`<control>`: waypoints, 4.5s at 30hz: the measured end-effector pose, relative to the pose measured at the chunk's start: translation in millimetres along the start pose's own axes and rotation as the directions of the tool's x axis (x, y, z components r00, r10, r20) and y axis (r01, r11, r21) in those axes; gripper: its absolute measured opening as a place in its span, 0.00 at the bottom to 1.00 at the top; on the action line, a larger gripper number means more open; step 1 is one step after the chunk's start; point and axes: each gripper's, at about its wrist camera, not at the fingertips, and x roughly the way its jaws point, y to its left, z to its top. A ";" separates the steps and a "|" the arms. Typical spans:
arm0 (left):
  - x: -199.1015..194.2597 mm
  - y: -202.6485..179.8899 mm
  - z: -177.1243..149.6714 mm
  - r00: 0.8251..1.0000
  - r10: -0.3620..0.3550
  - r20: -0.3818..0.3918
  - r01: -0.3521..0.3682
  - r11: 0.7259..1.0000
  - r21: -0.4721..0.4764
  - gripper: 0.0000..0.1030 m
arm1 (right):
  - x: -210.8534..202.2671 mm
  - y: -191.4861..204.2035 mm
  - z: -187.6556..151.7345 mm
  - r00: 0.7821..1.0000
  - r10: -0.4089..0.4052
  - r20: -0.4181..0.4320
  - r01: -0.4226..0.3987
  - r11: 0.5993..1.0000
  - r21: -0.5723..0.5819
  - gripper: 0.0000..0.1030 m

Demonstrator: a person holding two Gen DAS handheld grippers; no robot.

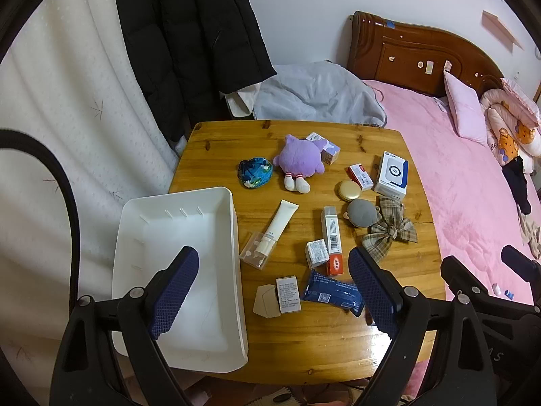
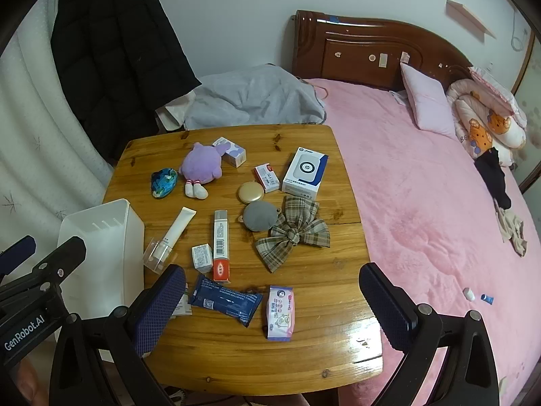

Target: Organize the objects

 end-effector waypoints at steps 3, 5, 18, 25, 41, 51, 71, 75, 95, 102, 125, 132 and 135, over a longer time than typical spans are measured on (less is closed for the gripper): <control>0.0 0.2 1.0 1.000 0.000 -0.002 0.000 1.000 0.001 0.89 | -0.6 0.4 0.1 1.000 0.000 0.000 0.000 1.000 0.000 1.00; -0.1 0.3 1.5 1.000 0.000 -0.003 0.000 1.000 0.001 0.89 | -0.8 0.4 0.3 1.000 0.000 -0.001 0.000 1.000 0.000 1.00; -1.6 -1.1 -3.2 1.000 0.002 -0.001 -0.002 1.000 0.006 0.90 | -1.9 -0.1 0.2 1.000 -0.001 0.000 0.001 1.000 -0.001 1.00; -3.8 -3.2 -6.6 1.000 0.004 -0.001 -0.004 1.000 0.012 0.90 | -10.0 -3.8 -9.2 1.000 -0.003 0.007 0.003 1.000 -0.004 1.00; -14.5 -13.9 -9.6 1.000 0.000 -0.004 0.000 0.999 0.033 0.90 | -16.6 -13.5 -12.4 1.000 -0.013 0.013 0.013 1.000 0.006 1.00; -12.8 -20.2 -4.8 1.000 -0.005 -0.011 0.005 0.999 0.051 0.90 | -15.5 -20.9 -13.2 1.000 -0.019 0.010 0.019 1.000 0.018 1.00; -7.2 -36.8 -6.9 1.000 -0.012 -0.018 0.013 0.996 0.086 0.90 | -12.3 -36.0 -16.7 1.000 -0.026 0.001 0.026 0.999 0.047 1.00; -7.3 -37.3 -7.1 1.000 -0.012 -0.019 0.013 0.996 0.086 0.90 | -12.1 -35.7 -16.8 1.000 -0.027 0.003 0.027 0.999 0.047 1.00; -6.2 -42.7 -4.6 1.000 0.001 -0.006 0.000 0.997 0.082 0.89 | -17.9 -54.8 -7.6 0.998 -0.031 0.055 0.027 0.998 0.057 1.00; 0.7 -56.5 1.9 1.000 0.010 -0.023 -0.008 0.996 0.088 0.90 | -10.8 -68.6 -0.9 0.998 -0.005 0.063 0.002 0.999 0.036 1.00; 173.6 -73.2 20.2 0.968 0.085 -0.235 -0.086 0.996 0.003 0.89 | 167.5 -61.1 -64.8 0.949 0.170 -0.267 -0.213 0.967 -0.141 0.79; 242.6 -89.9 21.5 0.951 0.070 -0.302 -0.066 0.998 0.024 0.89 | 206.1 -45.4 -95.4 0.910 0.204 -0.360 -0.282 0.943 -0.179 0.78; 264.8 -96.4 18.7 0.941 0.085 -0.329 -0.074 0.996 0.047 0.89 | 214.1 -38.8 -104.1 0.898 0.208 -0.388 -0.304 0.931 -0.202 0.77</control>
